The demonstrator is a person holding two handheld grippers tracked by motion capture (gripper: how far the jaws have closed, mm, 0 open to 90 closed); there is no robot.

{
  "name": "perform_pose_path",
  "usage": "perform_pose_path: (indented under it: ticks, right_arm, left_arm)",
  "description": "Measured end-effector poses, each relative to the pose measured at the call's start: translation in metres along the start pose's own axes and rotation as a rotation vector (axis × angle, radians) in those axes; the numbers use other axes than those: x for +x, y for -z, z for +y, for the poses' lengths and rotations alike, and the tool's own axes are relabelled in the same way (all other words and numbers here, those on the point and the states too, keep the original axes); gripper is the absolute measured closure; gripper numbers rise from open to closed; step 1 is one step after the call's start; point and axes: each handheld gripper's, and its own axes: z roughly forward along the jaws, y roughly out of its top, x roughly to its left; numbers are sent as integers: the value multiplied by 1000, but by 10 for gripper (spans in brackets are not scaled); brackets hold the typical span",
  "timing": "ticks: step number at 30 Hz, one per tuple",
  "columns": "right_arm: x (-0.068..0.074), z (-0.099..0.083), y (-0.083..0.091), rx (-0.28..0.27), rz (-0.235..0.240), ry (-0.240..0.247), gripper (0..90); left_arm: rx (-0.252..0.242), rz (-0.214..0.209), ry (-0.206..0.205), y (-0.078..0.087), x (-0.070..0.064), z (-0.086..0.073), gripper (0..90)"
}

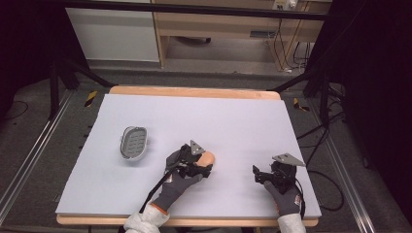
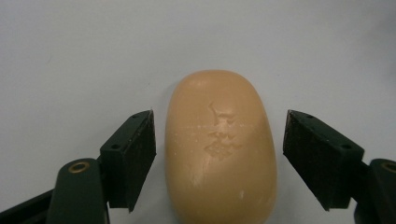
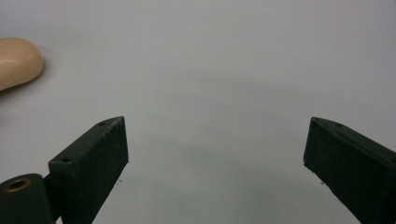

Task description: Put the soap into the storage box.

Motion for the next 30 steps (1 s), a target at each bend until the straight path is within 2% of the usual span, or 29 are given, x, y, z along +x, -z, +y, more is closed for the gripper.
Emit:
perform_pose_path:
  ticks: [15, 30]
  right_arm:
    - [0, 0, -1, 8, -3, 2, 67]
    - [0, 0, -1, 11, -1, -3, 67]
  left_arm:
    - [50, 2, 2, -13, 0, -4, 273]
    - [61, 20, -5, -13, -2, -3, 312]
